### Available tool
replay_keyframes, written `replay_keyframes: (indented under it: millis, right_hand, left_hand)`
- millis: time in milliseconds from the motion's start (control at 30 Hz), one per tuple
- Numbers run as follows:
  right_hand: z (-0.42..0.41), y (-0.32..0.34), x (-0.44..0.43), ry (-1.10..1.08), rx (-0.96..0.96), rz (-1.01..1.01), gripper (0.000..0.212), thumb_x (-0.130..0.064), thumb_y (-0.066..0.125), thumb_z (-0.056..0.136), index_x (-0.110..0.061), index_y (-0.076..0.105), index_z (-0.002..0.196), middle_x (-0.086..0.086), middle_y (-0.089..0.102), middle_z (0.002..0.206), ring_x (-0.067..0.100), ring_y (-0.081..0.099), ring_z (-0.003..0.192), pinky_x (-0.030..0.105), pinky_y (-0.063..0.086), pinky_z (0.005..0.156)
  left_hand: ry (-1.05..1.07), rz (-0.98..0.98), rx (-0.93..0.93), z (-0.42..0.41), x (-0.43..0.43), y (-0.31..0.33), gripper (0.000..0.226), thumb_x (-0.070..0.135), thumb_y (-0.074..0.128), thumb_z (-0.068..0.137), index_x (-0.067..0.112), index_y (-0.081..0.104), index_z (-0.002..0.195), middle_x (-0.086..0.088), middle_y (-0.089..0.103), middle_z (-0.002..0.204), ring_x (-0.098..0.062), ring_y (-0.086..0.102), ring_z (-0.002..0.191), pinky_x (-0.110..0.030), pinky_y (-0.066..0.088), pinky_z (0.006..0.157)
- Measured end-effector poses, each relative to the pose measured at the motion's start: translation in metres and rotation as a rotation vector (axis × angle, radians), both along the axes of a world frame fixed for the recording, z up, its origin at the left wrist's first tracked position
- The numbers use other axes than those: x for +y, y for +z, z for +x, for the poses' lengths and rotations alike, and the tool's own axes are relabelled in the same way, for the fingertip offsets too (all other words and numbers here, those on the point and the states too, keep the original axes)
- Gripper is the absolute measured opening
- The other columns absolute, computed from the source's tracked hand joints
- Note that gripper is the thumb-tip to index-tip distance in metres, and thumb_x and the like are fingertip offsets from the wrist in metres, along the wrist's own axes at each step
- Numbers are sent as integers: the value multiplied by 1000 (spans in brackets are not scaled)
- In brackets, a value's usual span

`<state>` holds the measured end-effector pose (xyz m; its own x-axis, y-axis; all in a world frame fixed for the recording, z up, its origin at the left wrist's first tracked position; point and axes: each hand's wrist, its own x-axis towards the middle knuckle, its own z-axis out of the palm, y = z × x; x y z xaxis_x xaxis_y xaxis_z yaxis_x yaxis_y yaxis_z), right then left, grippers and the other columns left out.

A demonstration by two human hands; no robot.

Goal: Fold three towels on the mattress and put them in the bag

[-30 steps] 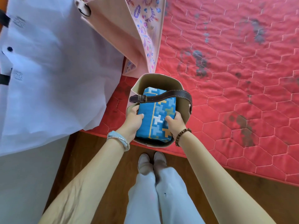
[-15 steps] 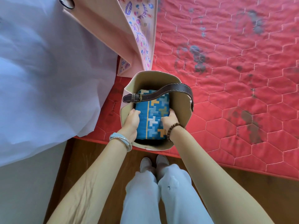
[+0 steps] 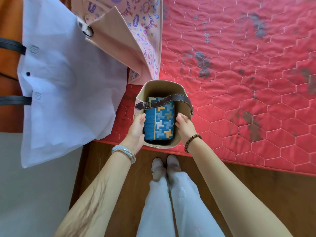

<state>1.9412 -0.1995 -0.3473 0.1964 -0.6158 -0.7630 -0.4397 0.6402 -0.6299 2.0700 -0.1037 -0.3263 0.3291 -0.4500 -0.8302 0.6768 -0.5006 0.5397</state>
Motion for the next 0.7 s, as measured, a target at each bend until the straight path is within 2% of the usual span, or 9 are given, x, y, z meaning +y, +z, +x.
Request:
replay_keyframes:
  millis: [100,133,233,333,467,600,700]
  right_hand:
    - [-10,45,-1,-103,-86,68,44,-33,40,103,-11,44,140,10,49,143,21,52,120,30,40,99]
    - [-13,59,-2,-125,-114,71,44,-34,38,104,-11,45,140,10,48,144,21,52,118,31,40,101]
    - [-22,95,-1,-183,-172,66,48,-38,31,105,-9,46,141,12,47,145,27,48,129,36,37,107]
    - [-30,128,1,-215,-227,69,48,-41,30,104,-13,52,137,11,53,141,26,52,124,37,38,104]
    - [-34,159,4,-230,-299,58,45,-46,30,103,-20,56,130,8,57,136,26,54,122,48,31,114]
    - [-42,182,2,-271,-378,28,40,-48,32,102,-26,60,120,3,62,126,25,55,121,48,32,114]
    - [-51,194,-3,-337,-448,25,43,-47,34,102,-22,60,125,6,63,127,25,58,117,47,36,111]
  left_hand:
    - [-19,-26,-43,2,14,38,52,42,27,108,18,38,152,2,35,160,-16,27,150,-40,18,120]
    - [-41,-37,-65,2,19,51,52,45,25,108,20,40,151,2,36,159,-16,29,149,-41,18,120]
    - [-32,-62,-108,2,30,83,52,48,23,107,24,45,148,2,41,157,-15,32,147,-43,17,121]
    - [-10,-124,-152,-1,36,114,51,49,23,107,25,47,145,3,45,154,-16,36,146,-44,15,123]
    - [11,-178,-205,-5,39,144,50,49,22,107,27,48,143,3,47,153,-16,37,144,-47,13,125]
    - [14,-257,-237,-8,34,164,50,49,25,106,26,50,144,3,50,149,-13,44,135,-45,19,124]
    - [20,-328,-215,-10,26,175,50,47,28,106,23,49,144,4,58,139,-12,49,129,-42,24,122]
